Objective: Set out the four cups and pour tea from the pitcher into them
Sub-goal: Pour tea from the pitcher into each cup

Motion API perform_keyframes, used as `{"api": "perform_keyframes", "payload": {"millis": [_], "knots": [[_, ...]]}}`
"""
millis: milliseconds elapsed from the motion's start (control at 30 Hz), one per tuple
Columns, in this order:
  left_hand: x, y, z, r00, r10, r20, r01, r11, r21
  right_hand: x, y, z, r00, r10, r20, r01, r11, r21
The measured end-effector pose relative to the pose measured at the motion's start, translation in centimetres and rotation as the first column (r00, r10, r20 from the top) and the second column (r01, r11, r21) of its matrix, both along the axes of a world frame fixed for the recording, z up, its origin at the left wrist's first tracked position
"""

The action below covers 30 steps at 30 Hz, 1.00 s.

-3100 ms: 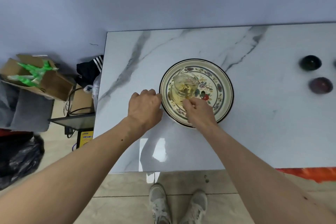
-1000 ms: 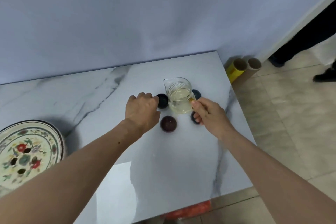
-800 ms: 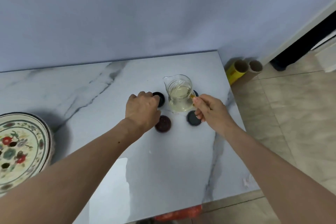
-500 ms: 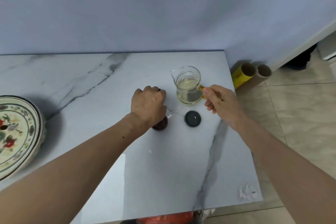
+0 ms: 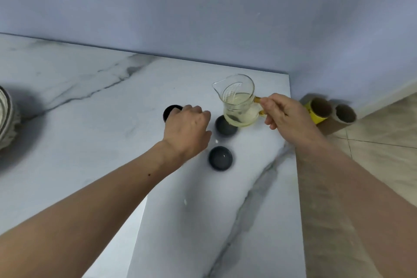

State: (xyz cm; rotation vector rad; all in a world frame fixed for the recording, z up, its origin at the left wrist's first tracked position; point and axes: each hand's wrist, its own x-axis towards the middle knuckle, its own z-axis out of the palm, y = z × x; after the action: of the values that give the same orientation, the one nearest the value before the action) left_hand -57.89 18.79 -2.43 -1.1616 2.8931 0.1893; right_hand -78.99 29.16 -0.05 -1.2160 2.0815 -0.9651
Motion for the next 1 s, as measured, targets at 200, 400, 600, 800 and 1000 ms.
{"api": "perform_keyframes", "payload": {"millis": [200, 400, 600, 800, 1000], "knots": [[-1.7, -0.9, -2.4, 0.996, 0.017, -0.085, -0.02, 0.999, -0.032, -2.3, -0.3, -1.8, 0.992, 0.038, -0.117, -0.045, 0.997, -0.06], [-2.7, -1.9, -3.3, 0.978, 0.035, -0.204, -0.048, 0.997, -0.056, -4.1, -0.5, -2.2, 0.976, 0.026, -0.217, -0.046, 0.995, -0.09], [-2.1, -1.5, -3.3, 0.968, -0.001, -0.251, -0.028, 0.993, -0.113, -3.8, 0.5, -1.7, 0.96, 0.047, -0.275, -0.081, 0.99, -0.114], [-0.4, 0.9, -2.8, 0.964, 0.024, -0.266, -0.046, 0.996, -0.075, -1.7, 2.2, -0.4, 0.962, 0.023, -0.273, -0.051, 0.994, -0.095], [1.4, 3.7, -3.4, 0.981, 0.015, -0.196, -0.031, 0.996, -0.081, 1.0, 3.5, 1.0, 0.926, 0.014, -0.377, -0.009, 1.0, 0.014]]}}
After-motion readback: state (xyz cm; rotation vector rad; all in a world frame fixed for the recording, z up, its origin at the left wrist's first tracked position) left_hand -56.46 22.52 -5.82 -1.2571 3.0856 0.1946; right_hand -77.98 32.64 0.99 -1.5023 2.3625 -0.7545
